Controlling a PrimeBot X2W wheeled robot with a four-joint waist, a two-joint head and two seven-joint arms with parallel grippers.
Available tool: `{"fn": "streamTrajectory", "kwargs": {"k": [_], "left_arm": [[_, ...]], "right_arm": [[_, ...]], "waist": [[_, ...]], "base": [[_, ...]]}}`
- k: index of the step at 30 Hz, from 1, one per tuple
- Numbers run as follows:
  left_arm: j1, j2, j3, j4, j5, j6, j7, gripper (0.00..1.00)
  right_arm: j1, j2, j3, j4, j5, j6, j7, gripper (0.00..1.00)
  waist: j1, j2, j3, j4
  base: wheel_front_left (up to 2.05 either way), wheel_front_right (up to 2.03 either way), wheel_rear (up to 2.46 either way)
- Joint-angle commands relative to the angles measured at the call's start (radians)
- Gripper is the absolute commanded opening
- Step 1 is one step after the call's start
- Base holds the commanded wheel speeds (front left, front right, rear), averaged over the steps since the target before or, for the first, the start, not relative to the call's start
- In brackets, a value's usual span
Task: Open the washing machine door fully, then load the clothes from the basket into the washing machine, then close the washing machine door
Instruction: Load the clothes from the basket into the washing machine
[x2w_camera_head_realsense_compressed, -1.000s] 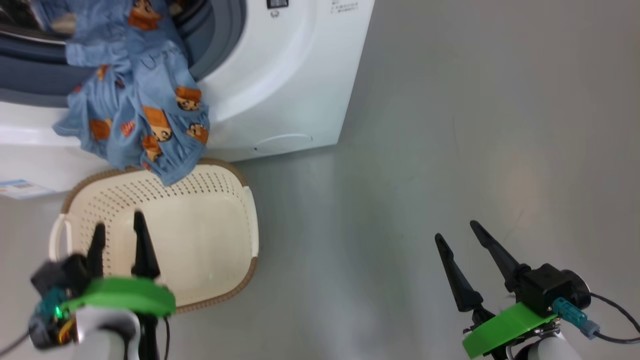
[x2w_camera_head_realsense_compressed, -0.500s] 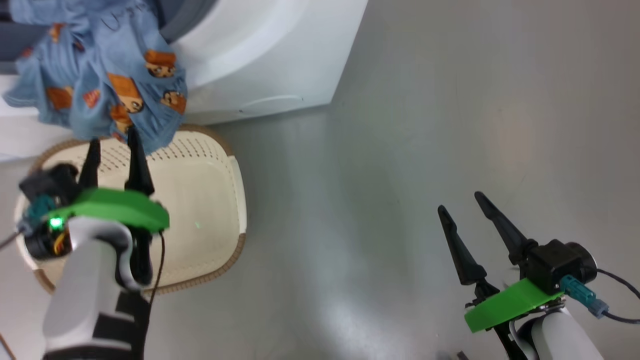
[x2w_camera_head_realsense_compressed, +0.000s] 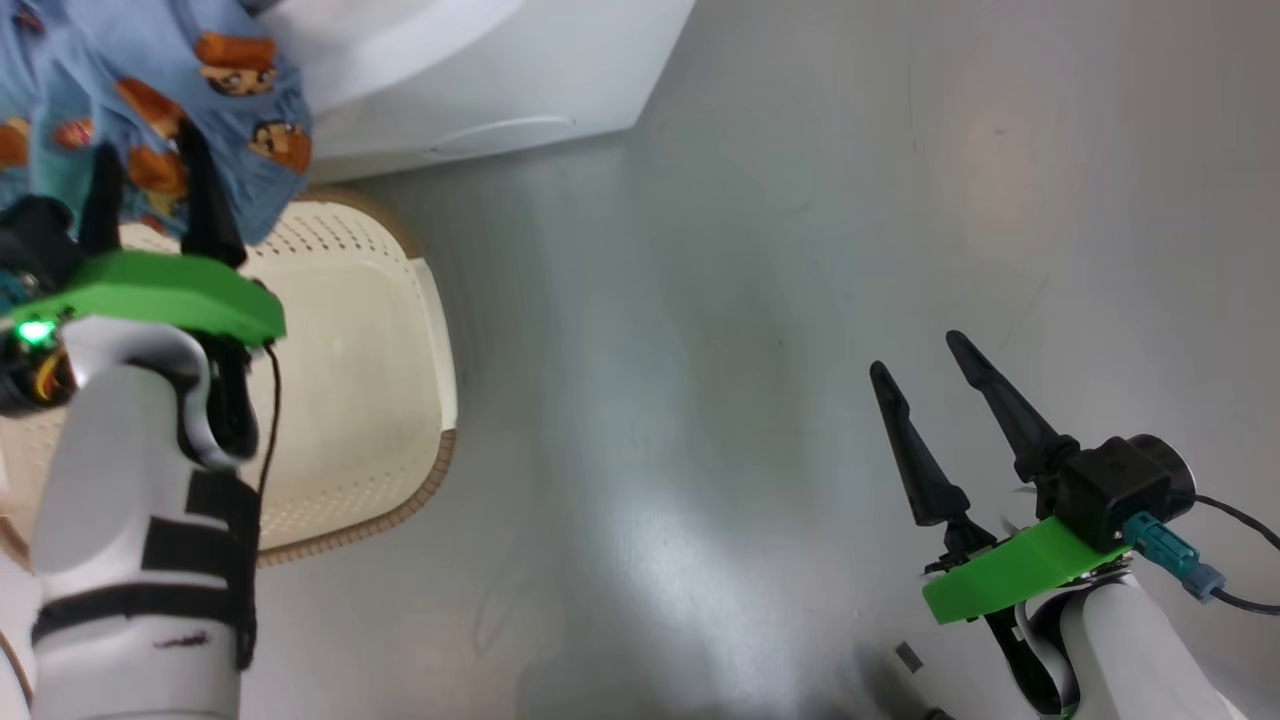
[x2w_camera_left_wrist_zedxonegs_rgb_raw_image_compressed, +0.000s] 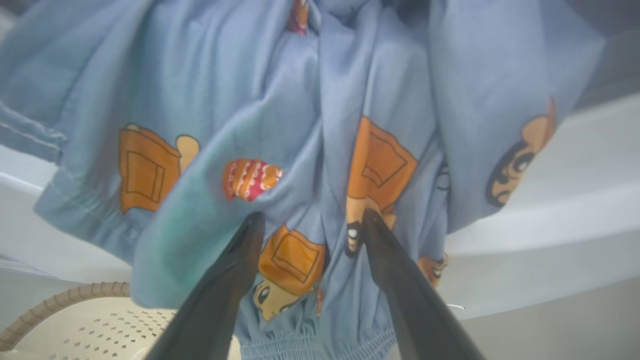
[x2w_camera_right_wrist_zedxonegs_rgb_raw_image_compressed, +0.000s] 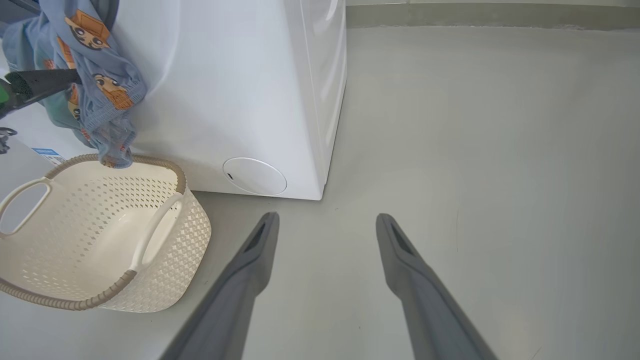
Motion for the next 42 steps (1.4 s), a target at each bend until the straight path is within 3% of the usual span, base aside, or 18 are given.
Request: {"fn": "streamTrajectory", "kwargs": {"k": [1,10,11,12,13,14,15,29,36,42], "left_arm": [[-0.004,0.031,0.025,-0.014,0.01,0.004,-0.006,1.0],[-0.085,0.023,0.078,-0.004,0.078,0.04,-0.006,1.0],[-0.091,0.021,0.082,-0.004,0.084,0.043,-0.006,0.88],[-0.096,0.019,0.085,-0.006,0.091,0.045,-0.006,0.61],[-0.1,0.017,0.087,-0.012,0.099,0.047,-0.006,0.46],[-0.102,0.015,0.091,-0.019,0.104,0.048,-0.006,0.12],[-0.102,0.014,0.096,-0.025,0.108,0.049,-0.006,0.0],[-0.01,-0.001,0.161,-0.09,0.072,0.031,-0.006,0.0],[0.002,-0.001,0.061,-0.162,0.018,0.029,-0.006,0.0],[-0.091,0.022,0.033,-0.156,0.045,0.048,-0.003,0.0]], "right_arm": [[0.015,-0.002,0.025,-0.022,-0.001,0.002,-0.005,1.0],[-0.01,-0.005,0.032,-0.025,0.003,0.002,-0.005,1.0],[-0.011,-0.004,0.031,-0.025,0.004,0.002,-0.005,1.0],[-0.012,-0.004,0.031,-0.024,0.005,0.002,-0.005,1.0],[-0.013,-0.004,0.03,-0.023,0.005,0.002,-0.005,1.0],[-0.014,-0.002,0.029,-0.021,0.006,0.002,-0.005,1.0],[-0.015,0.0,0.028,-0.02,0.008,0.002,-0.005,1.0],[-0.003,0.016,0.022,-0.005,0.021,0.002,-0.005,1.0],[0.004,0.023,0.033,0.007,0.03,0.002,-0.005,1.0],[0.01,0.035,0.047,0.011,0.042,0.002,-0.005,1.0]], "waist": [[0.0,0.0,0.02,-0.01],[0.0,0.0,0.066,-0.023],[0.0,0.0,0.068,-0.024],[0.0,0.0,0.069,-0.025],[0.0,0.0,0.069,-0.026],[0.0,0.0,0.069,-0.027],[0.0,0.0,0.068,-0.028],[0.0,0.0,0.015,-0.006],[0.0,0.0,-0.023,0.001],[0.0,0.0,-0.036,-0.034]], "base": [[0.0,0.0,0.0],[0.0,0.0,0.0],[0.0,0.0,0.0],[0.0,0.0,0.0],[0.0,0.0,0.0],[0.0,0.0,0.0],[0.0,0.0,0.0],[0.0,0.0,0.0],[0.0,0.0,0.0],[0.0,0.0,0.0]]}}
